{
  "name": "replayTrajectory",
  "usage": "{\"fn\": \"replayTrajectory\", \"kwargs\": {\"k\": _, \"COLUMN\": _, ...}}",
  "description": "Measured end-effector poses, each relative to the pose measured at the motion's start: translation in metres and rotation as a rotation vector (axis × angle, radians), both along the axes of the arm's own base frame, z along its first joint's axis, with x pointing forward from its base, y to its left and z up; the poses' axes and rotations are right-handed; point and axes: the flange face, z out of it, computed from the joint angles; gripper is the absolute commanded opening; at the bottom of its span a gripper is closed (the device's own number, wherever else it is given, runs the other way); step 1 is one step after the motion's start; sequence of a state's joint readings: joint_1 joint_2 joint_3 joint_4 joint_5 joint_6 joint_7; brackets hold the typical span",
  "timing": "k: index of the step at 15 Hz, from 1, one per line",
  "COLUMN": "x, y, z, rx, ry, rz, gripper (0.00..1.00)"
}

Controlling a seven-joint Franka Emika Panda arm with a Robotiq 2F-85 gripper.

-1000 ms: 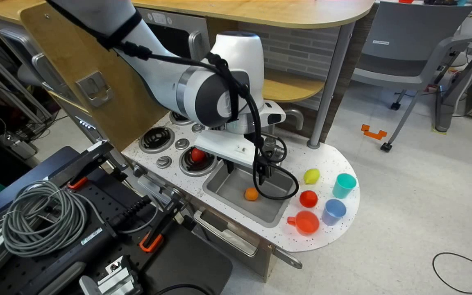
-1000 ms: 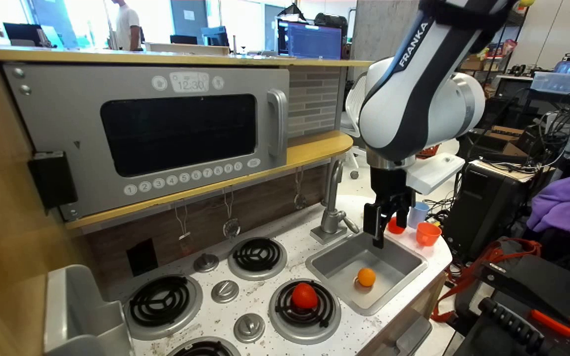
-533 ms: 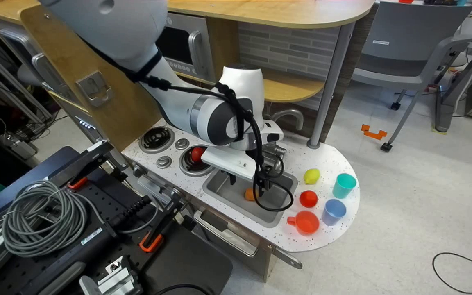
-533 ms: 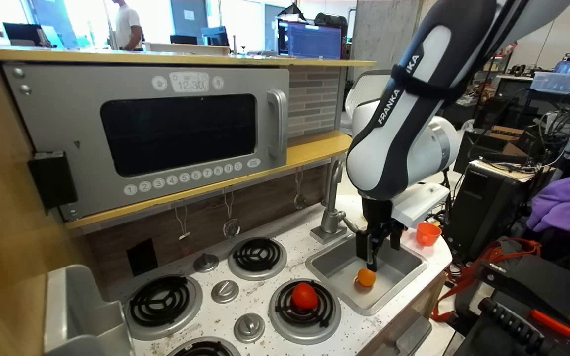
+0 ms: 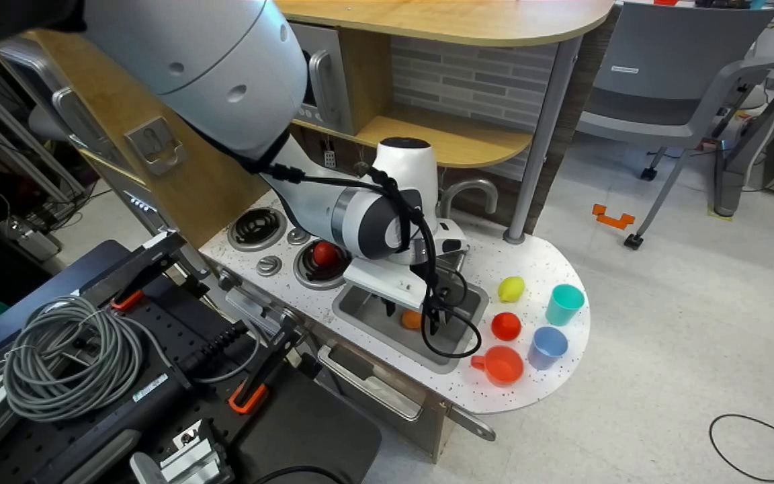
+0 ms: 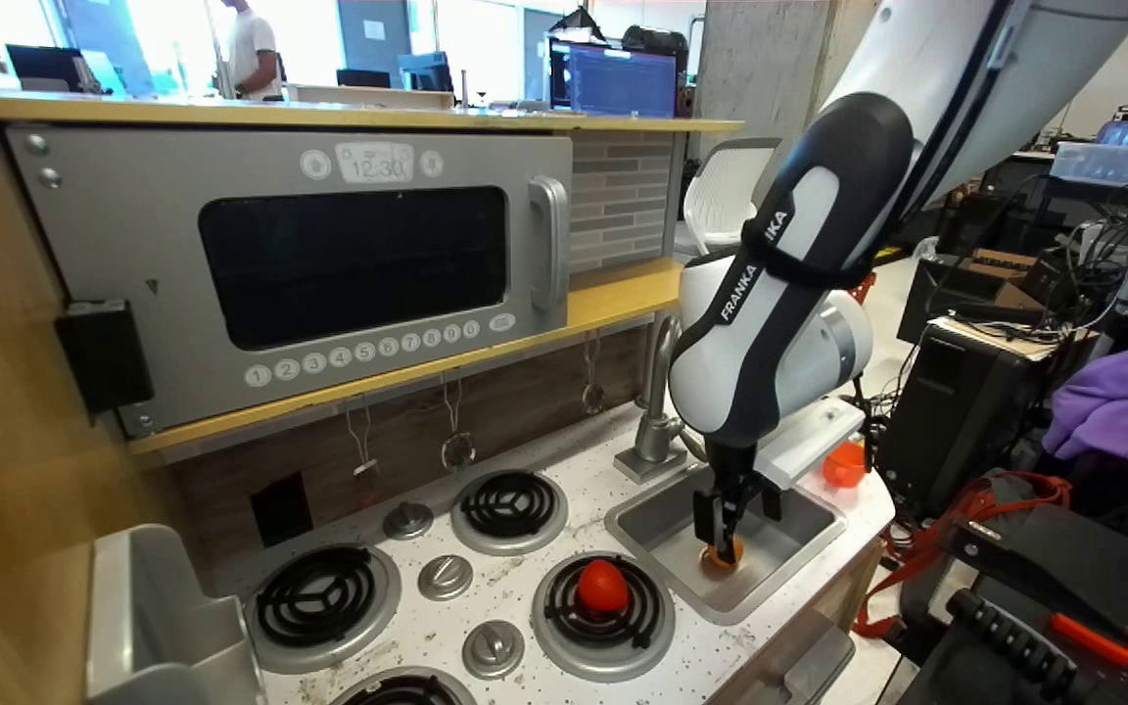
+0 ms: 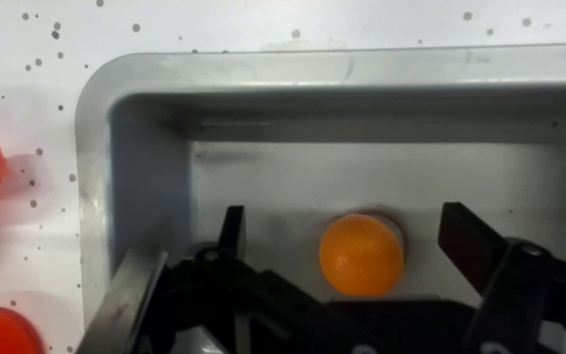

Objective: Remove the orange bowl from the sink and put it on the stove

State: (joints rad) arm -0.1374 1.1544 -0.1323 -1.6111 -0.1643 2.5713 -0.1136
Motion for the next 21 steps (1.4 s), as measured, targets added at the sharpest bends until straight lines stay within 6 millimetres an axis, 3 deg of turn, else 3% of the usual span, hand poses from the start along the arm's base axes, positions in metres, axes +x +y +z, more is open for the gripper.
{"fn": "replayTrajectory", "kwargs": {"k": 2, "x": 0.004, "y": 0.001, "z": -0.009, "rx": -0.006, "ry": 0.005, "rz": 0.003, "gripper": 1.00}}
{"fn": "replayTrajectory", "kwargs": {"k": 3, "x": 0.007, "y": 0.002, "z": -0.013, "rx": -0.009, "ry": 0.011, "rz": 0.004, "gripper": 0.75}}
{"fn": "replayTrajectory", "kwargs": {"k": 5, "x": 0.011, "y": 0.005, "z": -0.021, "rx": -0.016, "ry": 0.021, "rz": 0.013, "gripper": 0.68}}
{"fn": "replayTrajectory", "kwargs": {"k": 11, "x": 0.018, "y": 0.017, "z": -0.035, "rx": -0.024, "ry": 0.030, "rz": 0.049, "gripper": 0.21}}
{"fn": "replayTrajectory", "kwargs": {"k": 17, "x": 0.022, "y": 0.016, "z": -0.028, "rx": -0.033, "ry": -0.002, "rz": 0.124, "gripper": 0.20}}
{"fn": "replayTrajectory", "kwargs": {"k": 21, "x": 0.020, "y": 0.011, "z": 0.009, "rx": -0.019, "ry": -0.060, "rz": 0.169, "gripper": 0.20}}
